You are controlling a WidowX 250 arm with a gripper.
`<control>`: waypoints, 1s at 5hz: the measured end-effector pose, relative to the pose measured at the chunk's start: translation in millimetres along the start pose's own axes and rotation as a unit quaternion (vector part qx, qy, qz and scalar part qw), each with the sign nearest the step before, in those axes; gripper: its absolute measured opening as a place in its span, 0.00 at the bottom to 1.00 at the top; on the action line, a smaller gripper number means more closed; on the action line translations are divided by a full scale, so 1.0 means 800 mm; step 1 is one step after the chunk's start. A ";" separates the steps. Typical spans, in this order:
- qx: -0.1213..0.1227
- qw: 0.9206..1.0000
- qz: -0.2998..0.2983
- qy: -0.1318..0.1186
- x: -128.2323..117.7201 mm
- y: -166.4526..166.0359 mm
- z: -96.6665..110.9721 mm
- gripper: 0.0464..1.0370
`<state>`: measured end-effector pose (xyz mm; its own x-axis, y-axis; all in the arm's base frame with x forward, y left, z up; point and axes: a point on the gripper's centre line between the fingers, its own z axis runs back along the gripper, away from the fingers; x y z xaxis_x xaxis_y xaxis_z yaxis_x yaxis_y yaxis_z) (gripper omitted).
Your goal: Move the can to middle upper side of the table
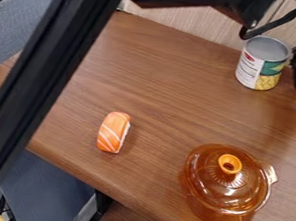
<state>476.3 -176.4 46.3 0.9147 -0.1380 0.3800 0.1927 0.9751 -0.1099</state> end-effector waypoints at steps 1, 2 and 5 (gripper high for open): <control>0.014 1.000 0.013 -0.013 0.001 0.019 0.010 0.96; 0.026 0.999 0.022 -0.019 0.002 0.029 0.021 0.96; 0.059 0.997 0.057 -0.016 -0.008 0.069 0.033 0.96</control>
<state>471.7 -117.2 61.6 0.9158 -0.0220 0.4010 0.0444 0.9979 -0.0467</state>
